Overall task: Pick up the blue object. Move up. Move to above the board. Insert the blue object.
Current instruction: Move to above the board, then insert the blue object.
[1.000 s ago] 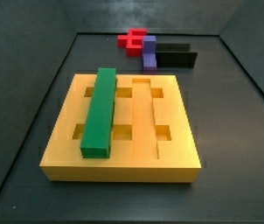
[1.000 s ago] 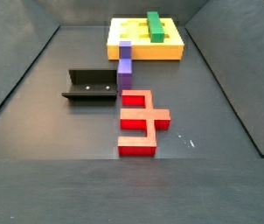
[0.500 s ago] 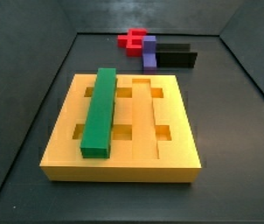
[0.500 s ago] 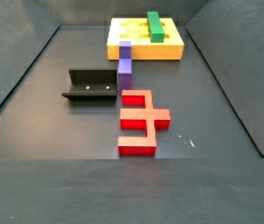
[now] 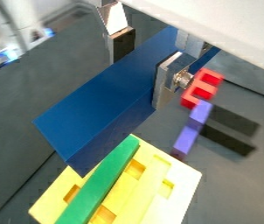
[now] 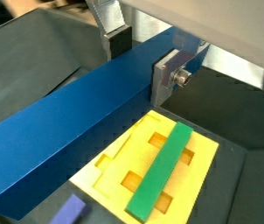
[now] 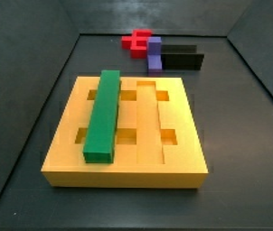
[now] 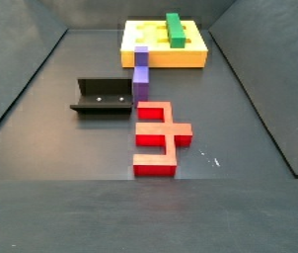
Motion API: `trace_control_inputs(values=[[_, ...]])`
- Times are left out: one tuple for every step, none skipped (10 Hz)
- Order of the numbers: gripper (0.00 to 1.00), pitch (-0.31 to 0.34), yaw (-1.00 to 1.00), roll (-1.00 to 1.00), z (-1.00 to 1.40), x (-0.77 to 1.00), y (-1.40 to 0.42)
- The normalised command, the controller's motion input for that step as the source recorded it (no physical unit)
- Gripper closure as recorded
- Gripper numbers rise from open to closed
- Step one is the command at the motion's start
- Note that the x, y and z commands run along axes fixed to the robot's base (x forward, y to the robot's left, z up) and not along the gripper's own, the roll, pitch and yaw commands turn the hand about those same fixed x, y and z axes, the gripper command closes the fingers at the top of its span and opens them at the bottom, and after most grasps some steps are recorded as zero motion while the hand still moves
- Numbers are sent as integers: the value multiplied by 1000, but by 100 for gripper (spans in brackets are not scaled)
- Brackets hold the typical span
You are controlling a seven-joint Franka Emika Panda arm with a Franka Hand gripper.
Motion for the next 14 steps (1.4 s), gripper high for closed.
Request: trace_control_inputs(values=[[100,213,562,109,29,85,-38],[100,172,280,102,23,85,-35],[100,0,0,0,0,-29,0],[100,0,0,0,0,0,-43],[100,-16,-23,0,-260,97,-306],[100,0,-6,0,-791,294,-251],[100,-9,0,0,-1000,369,-334],[100,-34,0,-4,-1000,411,-369],[100,-71,0,-74,-960,440,-397],[100,-90,0,-124,-823,349,-403],[100,-89,0,-124,-823,257,-320],[100,-67,3,-99,-886,137,-237],[100,-44,26,-77,-949,111,-169],[100,-90,69,0,-1000,114,-163]])
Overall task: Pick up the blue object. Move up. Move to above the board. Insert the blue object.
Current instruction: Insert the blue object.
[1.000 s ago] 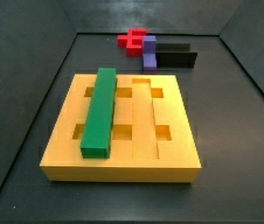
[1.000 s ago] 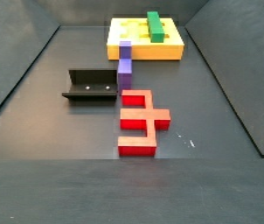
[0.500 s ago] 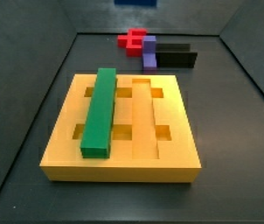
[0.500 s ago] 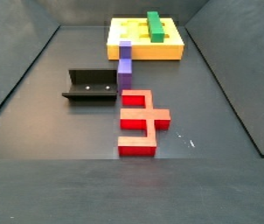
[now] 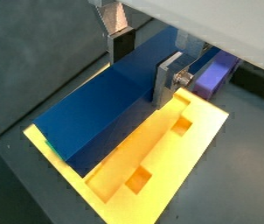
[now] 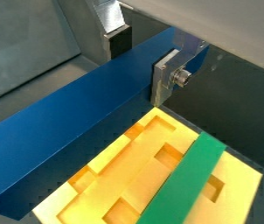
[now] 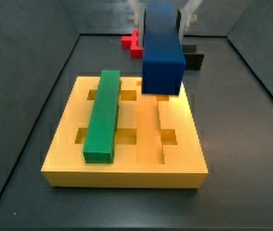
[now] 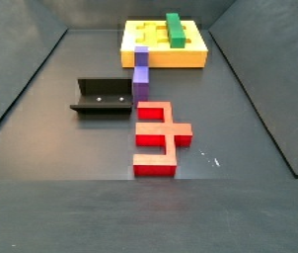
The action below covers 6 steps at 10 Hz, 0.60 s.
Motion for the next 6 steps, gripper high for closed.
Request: trace_control_inputs(values=[[100,-90,94,114,-951,180,-143],[100,-80,106,119,-891,186,-149],[100,-59,91,106,-777,129,-151],[100,-67,169,164,-734,46,-137],[100,-29,240,209,-600,49,-74],[100,-9,320,240,-534,14,0]])
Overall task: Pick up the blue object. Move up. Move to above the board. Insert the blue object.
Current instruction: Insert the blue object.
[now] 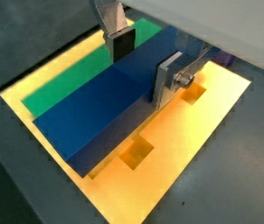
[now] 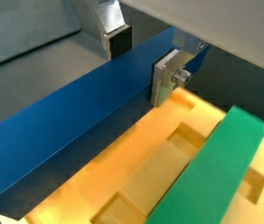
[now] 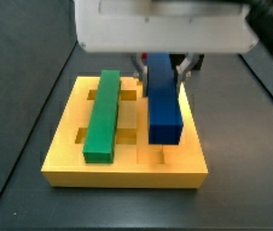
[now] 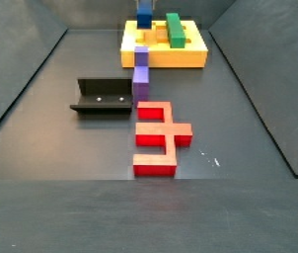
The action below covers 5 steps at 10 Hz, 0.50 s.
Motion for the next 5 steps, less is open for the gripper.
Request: trace_control_inputs(values=[[100,-10,354,270,-474,0,0],[100,0,191,210,-331,0,0],[100,0,43,89,-234,0,0],[100,0,0,0,-131,0,0],[100,0,-160,0,-83,0,6]])
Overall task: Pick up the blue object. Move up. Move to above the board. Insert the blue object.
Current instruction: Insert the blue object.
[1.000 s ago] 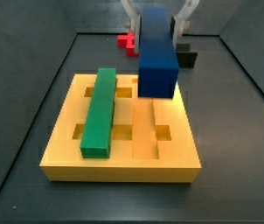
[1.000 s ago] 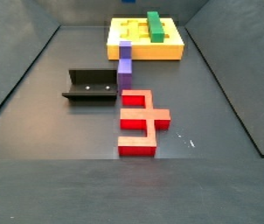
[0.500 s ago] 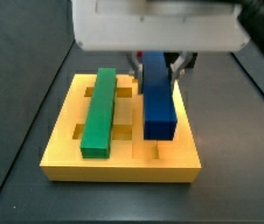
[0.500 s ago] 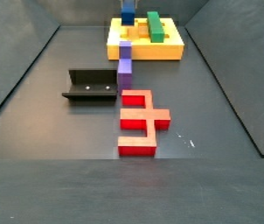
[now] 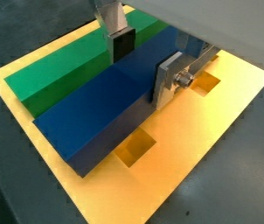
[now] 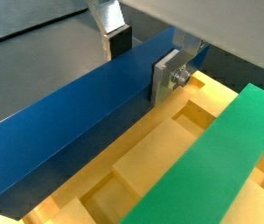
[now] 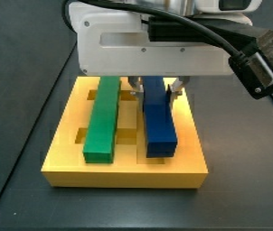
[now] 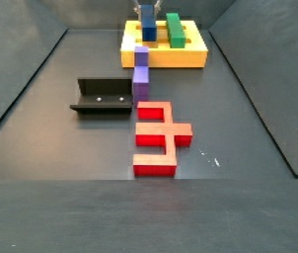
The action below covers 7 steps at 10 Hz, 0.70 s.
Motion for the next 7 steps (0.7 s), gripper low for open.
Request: trace_control_inputs(values=[[100,3,-140,0,-106,0,29],[100,0,-134,-43,-134,0,34],[100,0,-134,-67,-171,0,6],[100,0,-71,-73,-177,0,0],[100,0,-17,-66,-163,0,0],[100,0,-23,-43,-143,-23,0],[100,-11,0,-16,-134,-74,0]])
